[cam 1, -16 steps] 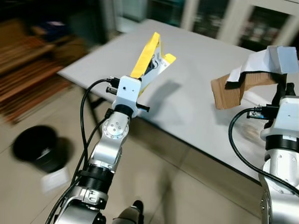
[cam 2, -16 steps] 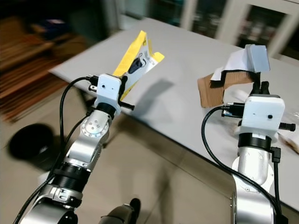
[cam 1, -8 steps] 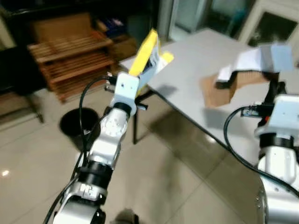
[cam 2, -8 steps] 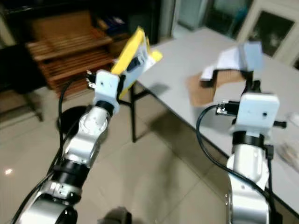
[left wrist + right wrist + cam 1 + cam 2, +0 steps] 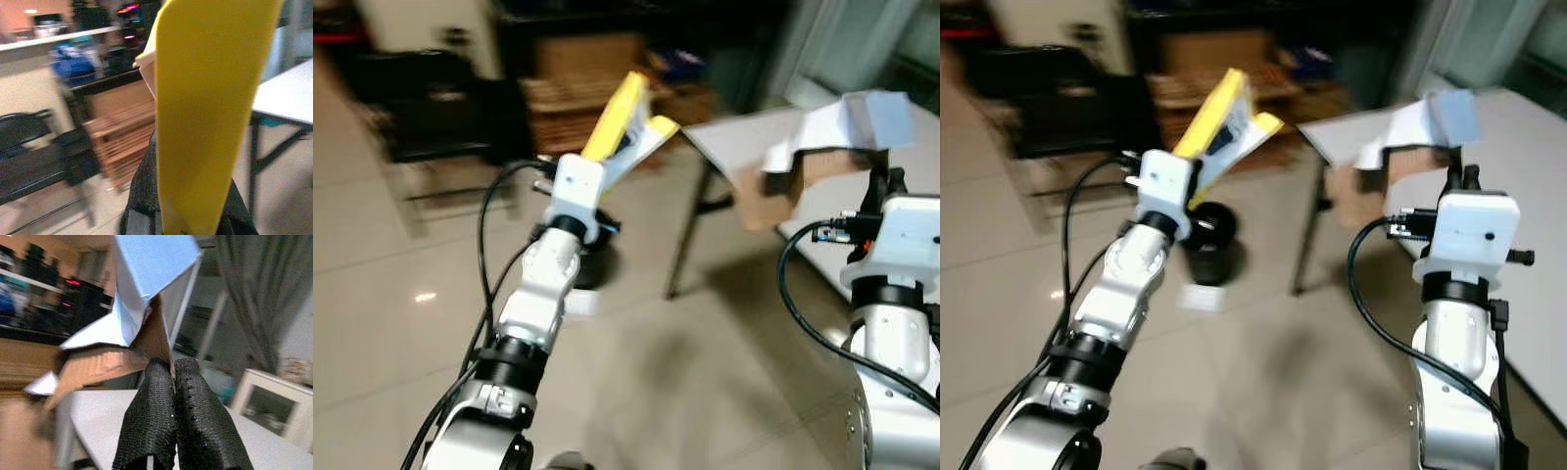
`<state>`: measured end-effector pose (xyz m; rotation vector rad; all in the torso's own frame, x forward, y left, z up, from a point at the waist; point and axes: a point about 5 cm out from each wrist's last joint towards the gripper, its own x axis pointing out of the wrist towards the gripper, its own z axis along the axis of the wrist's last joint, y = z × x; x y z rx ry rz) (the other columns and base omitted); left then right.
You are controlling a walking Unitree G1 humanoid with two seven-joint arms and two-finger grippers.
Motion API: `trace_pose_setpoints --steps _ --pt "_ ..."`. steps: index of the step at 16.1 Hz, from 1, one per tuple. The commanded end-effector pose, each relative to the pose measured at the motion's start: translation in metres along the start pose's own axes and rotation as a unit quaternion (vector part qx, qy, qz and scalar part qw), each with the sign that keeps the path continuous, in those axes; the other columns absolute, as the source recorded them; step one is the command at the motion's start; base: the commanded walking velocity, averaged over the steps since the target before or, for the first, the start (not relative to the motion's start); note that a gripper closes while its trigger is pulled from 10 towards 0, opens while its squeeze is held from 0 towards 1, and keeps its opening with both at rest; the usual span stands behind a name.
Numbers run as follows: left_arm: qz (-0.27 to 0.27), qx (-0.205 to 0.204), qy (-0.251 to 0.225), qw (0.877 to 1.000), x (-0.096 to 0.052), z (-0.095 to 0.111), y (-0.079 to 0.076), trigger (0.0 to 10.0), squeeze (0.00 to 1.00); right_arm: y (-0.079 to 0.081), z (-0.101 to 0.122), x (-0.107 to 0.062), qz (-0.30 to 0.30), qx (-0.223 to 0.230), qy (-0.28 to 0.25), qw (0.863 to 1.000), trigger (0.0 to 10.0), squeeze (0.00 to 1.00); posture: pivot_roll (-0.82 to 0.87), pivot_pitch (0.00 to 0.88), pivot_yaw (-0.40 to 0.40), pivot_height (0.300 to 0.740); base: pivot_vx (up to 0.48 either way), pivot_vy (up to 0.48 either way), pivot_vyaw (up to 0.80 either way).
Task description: Picking trash to rubbish bin
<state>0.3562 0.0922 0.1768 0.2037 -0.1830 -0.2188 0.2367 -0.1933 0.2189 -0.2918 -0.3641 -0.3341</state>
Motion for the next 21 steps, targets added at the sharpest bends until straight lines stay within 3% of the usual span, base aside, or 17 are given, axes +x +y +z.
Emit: trace_pose_setpoints --steps 1,7,17,21 --pt "-0.012 -0.006 -0.002 1.0 0.0028 0.0036 -0.0083 10.0 0.0 -0.0035 -0.0002 0.0018 -0.006 0.0 0.0 1.0 10.0 0.0 0.14 0.083 -0.037 0.74 0.0 0.0 0.8" --pt "-0.011 -0.023 0.004 1.0 0.0035 0.0013 -0.0096 10.0 0.0 -0.0021 -0.0008 0.0033 -0.002 0.007 0.001 1.0 10.0 0.0 0.14 0.079 -0.041 0.74 0.0 0.0 0.8" --pt "-0.01 -0.046 0.011 0.999 0.0074 0.0008 -0.0095 10.0 0.0 0.0012 -0.0006 0.0054 0.004 0.03 -0.001 1.0 10.0 0.0 0.14 0.063 -0.04 0.74 0.0 0.0 0.0" --pt "-0.023 -0.074 0.01 0.997 0.0087 0.0019 -0.0087 10.0 0.0 0.0014 -0.0005 0.0066 0.008 0.031 -0.003 0.999 10.0 0.0 0.14 0.06 -0.042 0.74 0.0 0.0 0.0"
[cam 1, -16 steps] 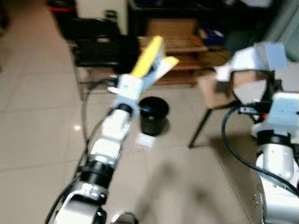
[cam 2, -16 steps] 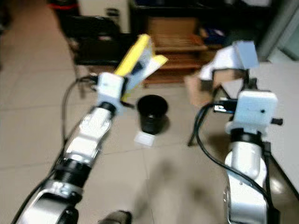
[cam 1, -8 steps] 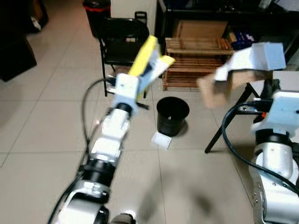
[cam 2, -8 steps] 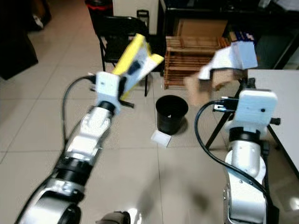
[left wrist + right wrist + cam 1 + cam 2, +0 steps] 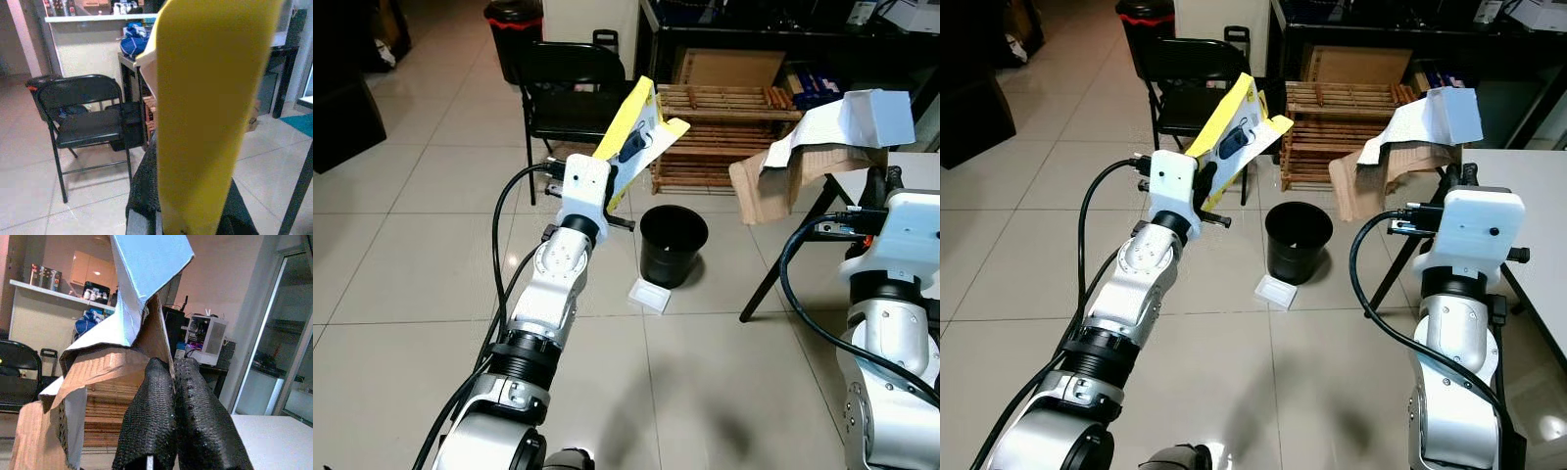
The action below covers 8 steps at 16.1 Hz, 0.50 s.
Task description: Picking trash to rubbish bin
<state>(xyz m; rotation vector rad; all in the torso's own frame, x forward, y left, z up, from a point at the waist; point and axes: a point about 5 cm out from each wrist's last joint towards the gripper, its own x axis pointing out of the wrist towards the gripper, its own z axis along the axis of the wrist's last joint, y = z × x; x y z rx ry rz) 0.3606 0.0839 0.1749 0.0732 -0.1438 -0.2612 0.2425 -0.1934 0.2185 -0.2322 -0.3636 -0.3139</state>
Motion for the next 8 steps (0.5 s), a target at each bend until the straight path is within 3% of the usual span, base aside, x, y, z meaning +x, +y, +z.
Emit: trace_pose_setpoints --steps 1,3,8 --pt "-0.004 -0.008 0.001 1.0 0.0031 0.003 -0.0005 10.0 0.0 -0.0002 0.0016 0.0014 0.005 0.001 -0.007 1.0 10.0 0.0 0.14 0.058 -0.043 0.74 0.0 0.0 0.0" --pt "-0.006 -0.007 0.001 1.0 0.0036 0.0031 -0.0008 10.0 0.0 0.001 0.0018 0.001 0.009 0.003 -0.007 1.0 10.0 0.0 0.14 0.058 -0.043 0.74 0.135 0.0 0.0" --pt "-0.013 -0.009 0.003 1.0 0.0026 0.0013 -0.0017 10.0 0.0 0.0046 0.002 -0.0001 0.018 0.006 -0.007 1.0 10.0 0.0 0.14 0.062 -0.045 0.74 0.388 0.0 0.0"
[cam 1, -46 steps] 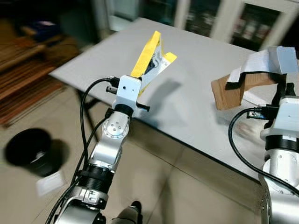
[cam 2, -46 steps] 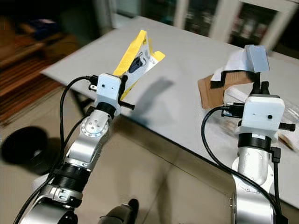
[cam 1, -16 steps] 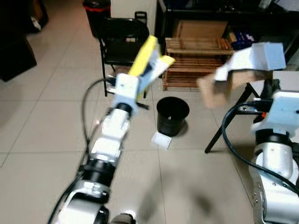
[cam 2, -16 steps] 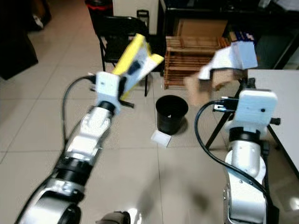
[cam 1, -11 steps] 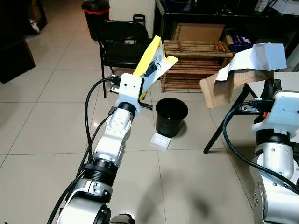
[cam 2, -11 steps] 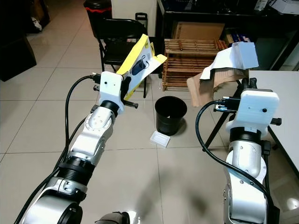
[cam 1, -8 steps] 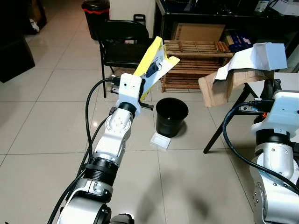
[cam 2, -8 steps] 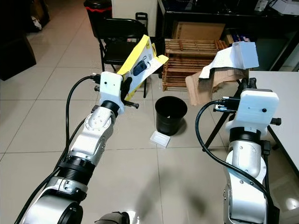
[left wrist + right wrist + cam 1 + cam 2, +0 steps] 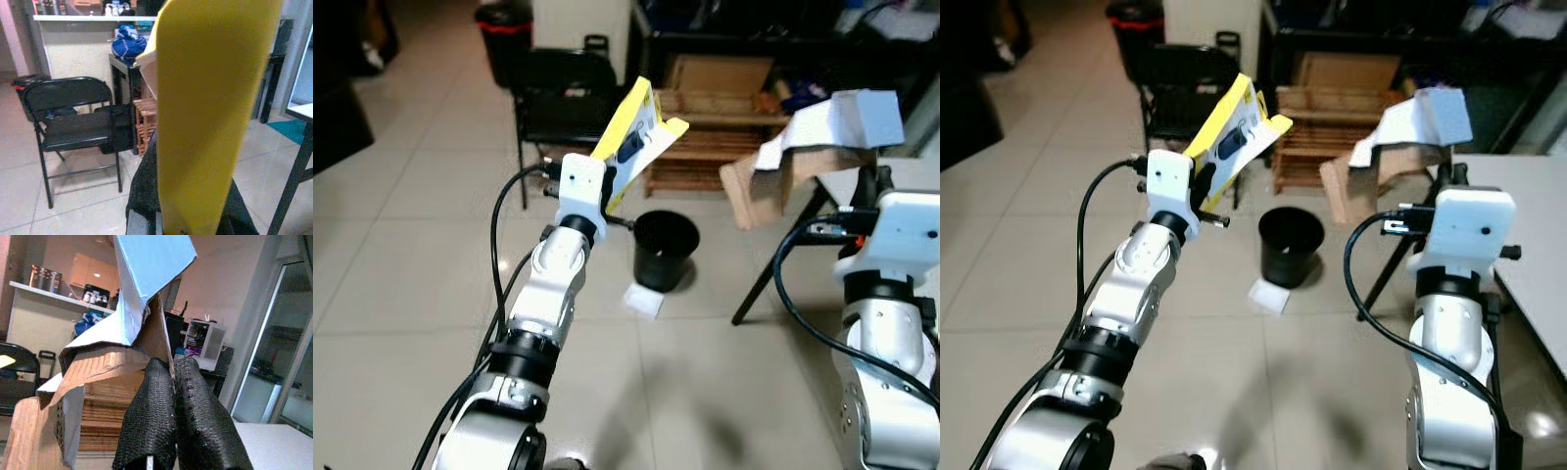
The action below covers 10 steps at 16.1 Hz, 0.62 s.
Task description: Picking trash to rubbish bin
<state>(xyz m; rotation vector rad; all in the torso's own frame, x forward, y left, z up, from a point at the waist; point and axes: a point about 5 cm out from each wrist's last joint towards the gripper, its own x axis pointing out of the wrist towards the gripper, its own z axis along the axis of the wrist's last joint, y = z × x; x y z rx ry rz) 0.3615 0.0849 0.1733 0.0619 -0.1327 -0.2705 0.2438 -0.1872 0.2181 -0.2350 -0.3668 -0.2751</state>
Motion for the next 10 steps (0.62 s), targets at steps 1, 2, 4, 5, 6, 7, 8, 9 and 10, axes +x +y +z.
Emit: trace_pose_setpoints --steps 1,2,4,5,6,7,8,9,10 --pt "-0.008 -0.002 0.0 1.0 0.0018 0.0024 -0.0024 10.0 0.0 -0.0011 0.0012 0.0002 0.0 0.003 -0.004 1.0 10.0 0.0 0.14 0.062 -0.045 0.74 0.405 0.0 0.0" --pt "-0.008 -0.002 0.001 1.0 0.0016 0.0021 -0.0022 10.0 0.0 -0.0007 0.0014 0.0 0.002 0.003 -0.004 1.0 10.0 0.0 0.14 0.063 -0.045 0.74 0.409 0.0 0.0" --pt "-0.008 -0.002 0.002 1.0 0.0011 0.0016 -0.0022 10.0 0.0 -0.0004 0.0012 -0.0005 0.003 0.003 -0.003 1.0 10.0 0.0 0.14 0.066 -0.047 0.74 0.401 0.0 0.0" --pt "-0.008 -0.002 0.002 1.0 0.001 0.0013 -0.0022 10.0 0.0 -0.0002 0.0011 -0.0007 0.003 0.003 -0.003 1.0 10.0 0.0 0.14 0.066 -0.047 0.74 0.405 0.0 0.0" --pt "-0.008 -0.002 0.003 1.0 0.0008 0.0012 -0.0022 10.0 0.0 -0.0001 0.001 -0.0007 0.004 0.002 -0.003 1.0 10.0 0.0 0.14 0.068 -0.048 0.74 0.405 0.0 0.0" --pt "-0.007 -0.002 0.003 1.0 0.0008 0.0011 -0.0023 10.0 0.0 -0.0001 0.0008 -0.0005 0.004 0.002 -0.003 1.0 10.0 0.0 0.14 0.068 -0.048 0.74 0.401 0.0 0.0" --pt "-0.007 -0.002 0.003 1.0 0.0007 0.0011 -0.0022 10.0 0.0 0.0 0.0008 -0.0003 0.004 0.003 -0.003 1.0 10.0 0.0 0.14 0.069 -0.049 0.74 0.405 0.0 0.0" --pt "-0.007 -0.002 0.004 1.0 0.0005 0.0008 -0.0021 10.0 0.0 0.0002 0.0006 -0.0006 0.005 0.004 -0.002 1.0 10.0 0.0 0.14 0.071 -0.049 0.74 0.401 0.0 0.0" --pt "-0.007 -0.002 0.004 1.0 0.0005 0.0007 -0.0022 10.0 0.0 0.0003 0.0006 -0.0006 0.005 0.004 -0.002 1.0 10.0 0.0 0.14 0.071 -0.049 0.74 0.401 0.0 0.0"
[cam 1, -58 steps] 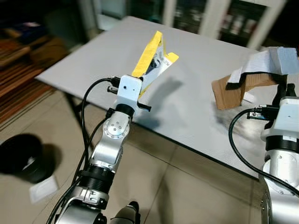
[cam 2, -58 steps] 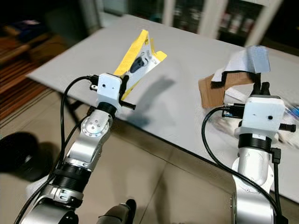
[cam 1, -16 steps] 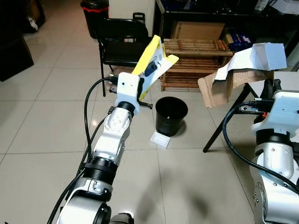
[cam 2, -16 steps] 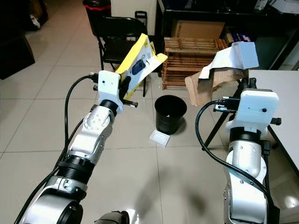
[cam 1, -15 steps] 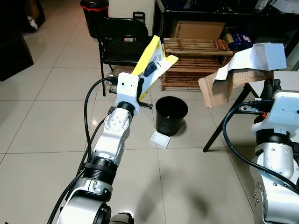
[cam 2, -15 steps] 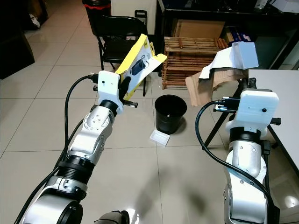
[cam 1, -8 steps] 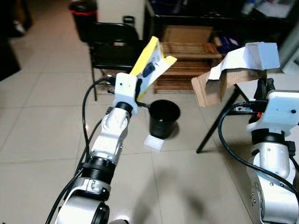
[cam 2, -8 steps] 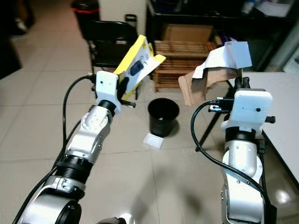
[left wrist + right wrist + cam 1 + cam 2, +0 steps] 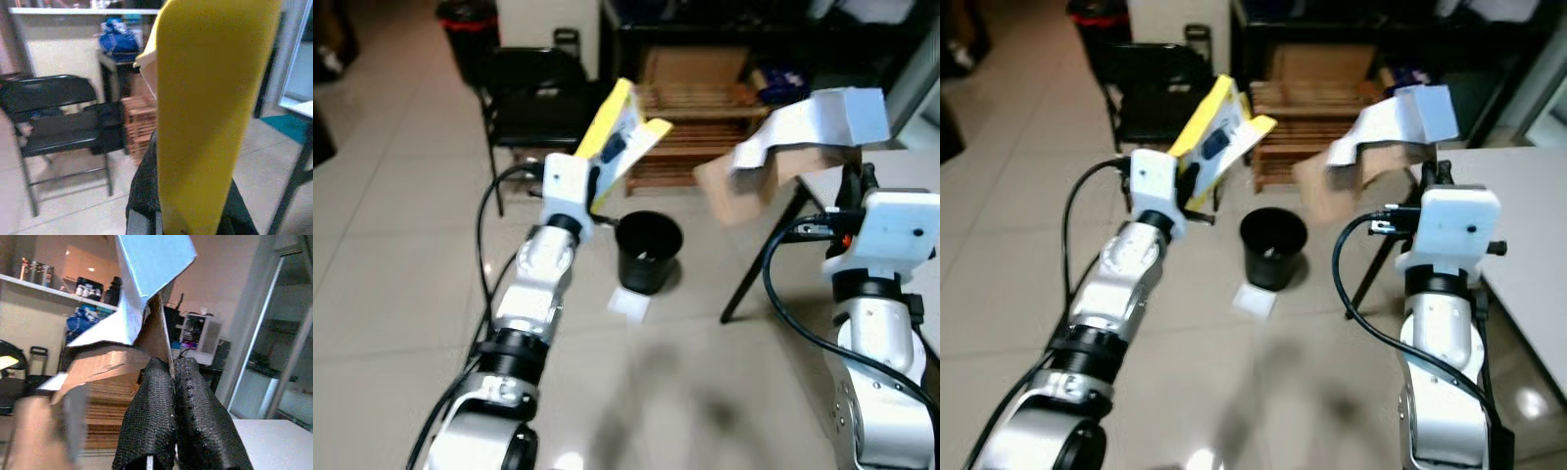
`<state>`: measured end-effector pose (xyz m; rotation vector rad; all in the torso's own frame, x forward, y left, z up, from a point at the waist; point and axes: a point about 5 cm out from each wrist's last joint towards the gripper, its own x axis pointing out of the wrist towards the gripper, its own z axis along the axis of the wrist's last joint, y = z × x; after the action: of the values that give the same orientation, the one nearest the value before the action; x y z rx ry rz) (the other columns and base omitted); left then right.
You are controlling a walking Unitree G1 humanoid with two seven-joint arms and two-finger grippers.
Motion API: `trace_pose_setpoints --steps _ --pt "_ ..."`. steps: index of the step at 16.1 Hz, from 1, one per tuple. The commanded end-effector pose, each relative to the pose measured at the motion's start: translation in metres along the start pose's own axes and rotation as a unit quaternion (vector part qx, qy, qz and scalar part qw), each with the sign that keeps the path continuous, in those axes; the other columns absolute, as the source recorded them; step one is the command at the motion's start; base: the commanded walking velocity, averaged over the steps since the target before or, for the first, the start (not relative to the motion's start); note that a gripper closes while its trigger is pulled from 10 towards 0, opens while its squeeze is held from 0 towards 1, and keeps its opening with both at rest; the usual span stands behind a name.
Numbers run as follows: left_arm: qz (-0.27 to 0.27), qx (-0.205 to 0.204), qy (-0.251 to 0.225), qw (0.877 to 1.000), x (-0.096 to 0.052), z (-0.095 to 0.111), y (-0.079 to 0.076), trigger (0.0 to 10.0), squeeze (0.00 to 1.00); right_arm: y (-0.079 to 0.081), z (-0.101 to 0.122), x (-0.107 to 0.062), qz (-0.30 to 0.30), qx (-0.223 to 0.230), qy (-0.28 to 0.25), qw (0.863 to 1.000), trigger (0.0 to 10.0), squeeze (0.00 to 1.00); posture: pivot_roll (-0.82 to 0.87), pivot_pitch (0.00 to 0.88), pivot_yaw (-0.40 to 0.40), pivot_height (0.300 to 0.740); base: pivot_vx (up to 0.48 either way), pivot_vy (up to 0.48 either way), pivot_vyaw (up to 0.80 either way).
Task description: Picking trash to rubbish bin
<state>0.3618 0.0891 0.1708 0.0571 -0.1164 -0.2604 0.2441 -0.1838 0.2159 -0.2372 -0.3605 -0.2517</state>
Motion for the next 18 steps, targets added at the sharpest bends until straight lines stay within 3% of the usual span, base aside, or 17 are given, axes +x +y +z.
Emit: trace_pose_setpoints --steps 1,18 --pt "-0.013 0.002 -0.003 1.0 0.0012 0.0031 -0.0059 10.0 0.0 -0.0028 0.0017 0.0005 -0.006 0.004 -0.003 1.0 10.0 0.0 0.14 0.072 -0.047 0.74 0.398 0.0 0.0" --pt "-0.021 0.008 -0.003 1.0 0.0019 0.0036 -0.0047 10.0 0.0 -0.0001 0.0 0.0024 -0.001 0.013 -0.005 1.0 10.0 0.0 0.15 0.062 -0.044 0.74 0.442 0.0 0.0"
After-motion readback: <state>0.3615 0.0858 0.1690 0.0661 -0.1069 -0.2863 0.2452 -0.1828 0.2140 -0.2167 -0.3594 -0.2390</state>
